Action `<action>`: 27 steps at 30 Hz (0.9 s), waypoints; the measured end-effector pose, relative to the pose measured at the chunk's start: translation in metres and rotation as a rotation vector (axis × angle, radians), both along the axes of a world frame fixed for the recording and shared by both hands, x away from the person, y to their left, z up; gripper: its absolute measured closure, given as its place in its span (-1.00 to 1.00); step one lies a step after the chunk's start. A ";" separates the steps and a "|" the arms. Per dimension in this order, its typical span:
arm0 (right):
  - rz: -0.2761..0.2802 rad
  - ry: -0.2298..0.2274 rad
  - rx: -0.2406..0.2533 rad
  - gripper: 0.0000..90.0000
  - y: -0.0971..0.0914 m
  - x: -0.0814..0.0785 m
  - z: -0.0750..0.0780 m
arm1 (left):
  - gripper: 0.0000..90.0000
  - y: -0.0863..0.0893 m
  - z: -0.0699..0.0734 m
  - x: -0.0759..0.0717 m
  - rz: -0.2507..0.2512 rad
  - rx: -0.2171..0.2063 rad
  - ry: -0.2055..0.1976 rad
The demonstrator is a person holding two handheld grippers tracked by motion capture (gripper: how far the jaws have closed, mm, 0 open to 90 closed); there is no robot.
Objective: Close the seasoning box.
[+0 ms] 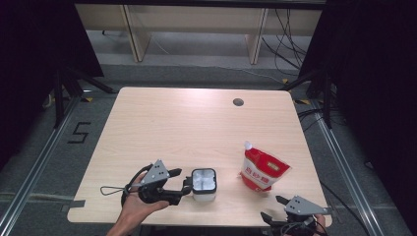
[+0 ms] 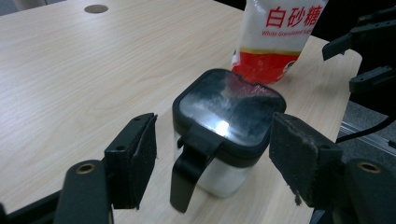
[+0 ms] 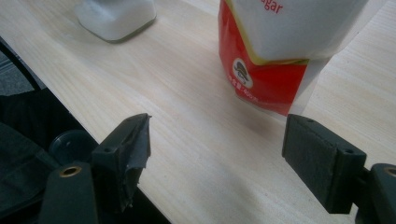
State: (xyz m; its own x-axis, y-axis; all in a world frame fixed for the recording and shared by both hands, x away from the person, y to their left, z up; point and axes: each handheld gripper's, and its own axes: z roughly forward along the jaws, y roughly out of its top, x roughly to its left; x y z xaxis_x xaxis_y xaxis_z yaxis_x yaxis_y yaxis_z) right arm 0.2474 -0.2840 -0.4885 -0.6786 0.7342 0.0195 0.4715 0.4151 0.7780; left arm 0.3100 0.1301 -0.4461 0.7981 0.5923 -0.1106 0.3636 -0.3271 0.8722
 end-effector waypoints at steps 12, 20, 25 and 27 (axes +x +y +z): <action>0.001 0.003 -0.002 -0.46 0.000 0.000 0.000 | -0.37 0.023 -0.020 -0.006 0.067 0.024 0.041; 0.001 0.001 -0.001 -0.46 0.000 0.000 0.000 | -0.38 0.034 -0.033 -0.016 0.069 0.046 0.061; 0.002 0.003 -0.005 -0.46 0.000 0.000 0.000 | -0.38 0.036 -0.038 -0.026 0.078 0.047 0.093; 0.002 0.005 -0.005 -0.46 0.000 0.000 0.000 | -0.40 0.037 -0.040 -0.029 0.074 0.068 0.078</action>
State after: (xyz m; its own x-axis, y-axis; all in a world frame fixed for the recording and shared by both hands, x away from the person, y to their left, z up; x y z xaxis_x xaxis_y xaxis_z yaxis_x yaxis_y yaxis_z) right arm 0.2473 -0.2840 -0.4888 -0.6801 0.7329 0.0188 0.4744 0.4204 0.7734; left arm 0.2812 0.1668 -0.4862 0.7427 0.6572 -0.1284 0.4550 -0.3545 0.8169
